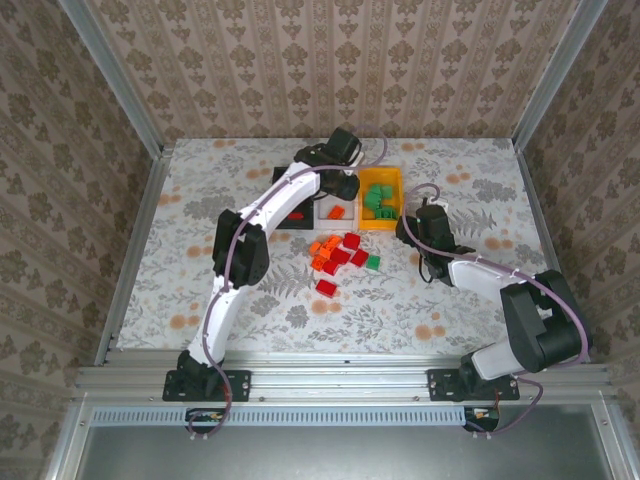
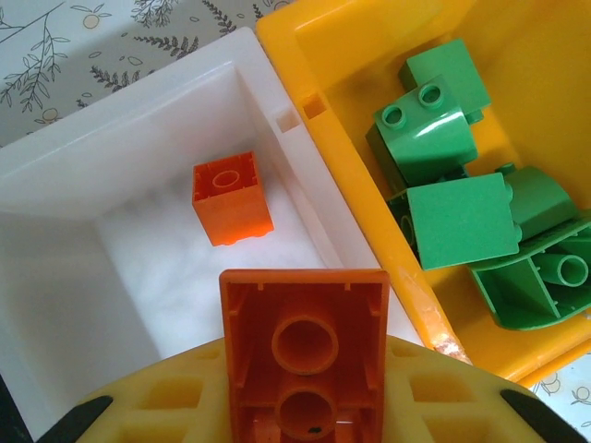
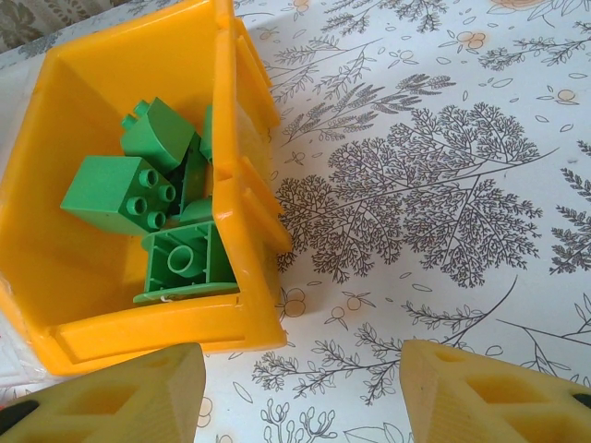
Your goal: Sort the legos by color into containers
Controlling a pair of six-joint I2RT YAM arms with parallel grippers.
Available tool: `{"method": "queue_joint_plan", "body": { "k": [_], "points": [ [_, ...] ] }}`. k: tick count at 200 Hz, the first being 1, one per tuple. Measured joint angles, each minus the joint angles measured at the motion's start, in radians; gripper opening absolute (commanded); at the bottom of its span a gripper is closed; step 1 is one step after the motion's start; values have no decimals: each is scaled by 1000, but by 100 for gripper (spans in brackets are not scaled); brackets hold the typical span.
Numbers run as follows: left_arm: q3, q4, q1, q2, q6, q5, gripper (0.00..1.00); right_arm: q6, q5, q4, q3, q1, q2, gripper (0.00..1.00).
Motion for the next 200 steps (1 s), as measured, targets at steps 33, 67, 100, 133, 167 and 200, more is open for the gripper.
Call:
{"method": "queue_joint_plan", "body": {
  "k": [33,67,100,133,167,200],
  "points": [
    [0,0,5,0,-3,9,23,1,0,0,0,-2,0,59],
    [25,-3,6,14,-18,8,37,1,0,0,0,-3,0,59],
    [38,-7,9,14,-32,9,53,1,0,0,-1,-4,0,59],
    [40,-13,10,14,-40,8,64,1,0,0,-2,-5,-10,59],
    [-45,-9,-1,-46,-40,-19,66,2,0,0,-2,-10,-19,59],
    [-529,103,-40,-387,-74,-54,73,4,-1,0,-2,-10,-19,59]
  ]
}}
